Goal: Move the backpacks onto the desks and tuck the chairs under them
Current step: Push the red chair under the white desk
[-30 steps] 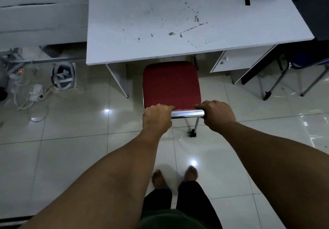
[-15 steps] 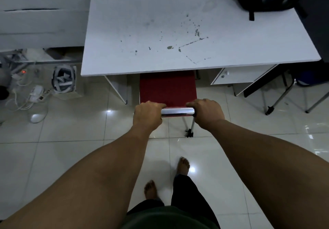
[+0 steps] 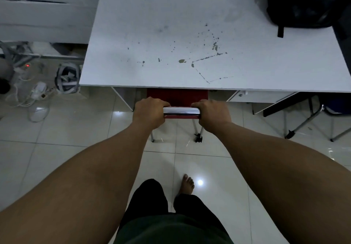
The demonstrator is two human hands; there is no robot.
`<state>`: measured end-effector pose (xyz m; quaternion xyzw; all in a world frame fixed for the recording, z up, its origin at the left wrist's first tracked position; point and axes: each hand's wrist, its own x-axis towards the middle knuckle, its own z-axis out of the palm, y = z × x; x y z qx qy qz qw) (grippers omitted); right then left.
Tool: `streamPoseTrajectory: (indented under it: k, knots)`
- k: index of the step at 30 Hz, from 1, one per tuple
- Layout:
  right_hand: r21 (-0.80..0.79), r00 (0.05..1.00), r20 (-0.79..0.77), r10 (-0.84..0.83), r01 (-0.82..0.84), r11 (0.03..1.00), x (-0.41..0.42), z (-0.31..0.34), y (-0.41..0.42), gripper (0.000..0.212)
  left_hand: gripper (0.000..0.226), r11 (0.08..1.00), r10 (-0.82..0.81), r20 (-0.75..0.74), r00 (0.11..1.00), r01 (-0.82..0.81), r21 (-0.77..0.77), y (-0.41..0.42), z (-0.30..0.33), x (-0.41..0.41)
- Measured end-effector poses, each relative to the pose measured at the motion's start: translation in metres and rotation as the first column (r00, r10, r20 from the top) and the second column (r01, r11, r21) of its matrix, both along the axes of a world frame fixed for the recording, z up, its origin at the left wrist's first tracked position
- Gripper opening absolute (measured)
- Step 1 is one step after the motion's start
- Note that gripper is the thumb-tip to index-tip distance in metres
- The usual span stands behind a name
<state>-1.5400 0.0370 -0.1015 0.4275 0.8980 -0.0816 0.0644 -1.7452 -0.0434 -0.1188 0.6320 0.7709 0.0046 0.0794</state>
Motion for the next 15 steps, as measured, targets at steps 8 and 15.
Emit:
streamPoseTrajectory:
  k: [8,15]
  knots:
    - [-0.001,1.0,0.005,-0.018,0.018,1.0,-0.022,0.0,0.025,0.048,0.037,0.998,-0.015,0.023,1.0,0.017,-0.062,0.029,0.006,-0.024]
    - [-0.071,0.998,0.023,-0.057,0.059,0.996,-0.037,0.003,0.059,0.05,0.04,0.993,-0.035,0.033,0.999,0.039,-0.108,0.062,0.006,-0.04]
